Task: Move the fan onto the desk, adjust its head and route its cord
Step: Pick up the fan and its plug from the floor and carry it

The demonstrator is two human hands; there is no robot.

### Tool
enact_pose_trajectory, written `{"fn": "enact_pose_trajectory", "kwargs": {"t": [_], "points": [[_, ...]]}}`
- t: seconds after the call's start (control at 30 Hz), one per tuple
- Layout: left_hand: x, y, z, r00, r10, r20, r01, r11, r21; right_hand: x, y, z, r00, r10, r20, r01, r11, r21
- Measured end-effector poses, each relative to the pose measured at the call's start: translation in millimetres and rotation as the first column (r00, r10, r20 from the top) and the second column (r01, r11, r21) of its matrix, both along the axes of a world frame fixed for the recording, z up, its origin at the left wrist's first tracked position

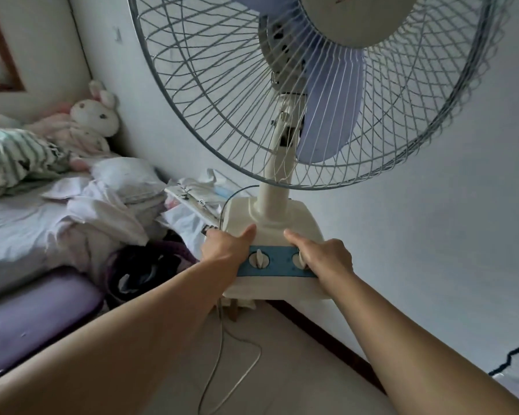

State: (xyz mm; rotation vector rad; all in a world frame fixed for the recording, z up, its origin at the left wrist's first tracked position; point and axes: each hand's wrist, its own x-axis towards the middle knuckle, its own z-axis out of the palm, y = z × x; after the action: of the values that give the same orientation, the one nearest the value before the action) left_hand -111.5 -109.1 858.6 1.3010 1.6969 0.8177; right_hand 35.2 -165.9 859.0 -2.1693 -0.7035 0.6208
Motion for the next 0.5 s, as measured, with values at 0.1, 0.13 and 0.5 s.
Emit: {"fn": "enact_pose_trajectory", "kwargs": {"t": [0.1,0.13,0.5], "points": [[-35,-12,8,0.995,0.103,-0.002,-0.103,0.995,0.015,-32,0,8,0.996,0.09,-0.004,-0.09,0.996,0.007],[-47,-16,10,0.991,0.133,0.0,-0.133,0.991,0.015,-44,0,10,0.993,0.115,-0.01,-0.115,0.993,0.014],[-205,-71,30,0.927,0.374,0.016,-0.374,0.927,0.027,-194,-8,26,0.906,0.423,-0.006,-0.421,0.903,0.079]]}}
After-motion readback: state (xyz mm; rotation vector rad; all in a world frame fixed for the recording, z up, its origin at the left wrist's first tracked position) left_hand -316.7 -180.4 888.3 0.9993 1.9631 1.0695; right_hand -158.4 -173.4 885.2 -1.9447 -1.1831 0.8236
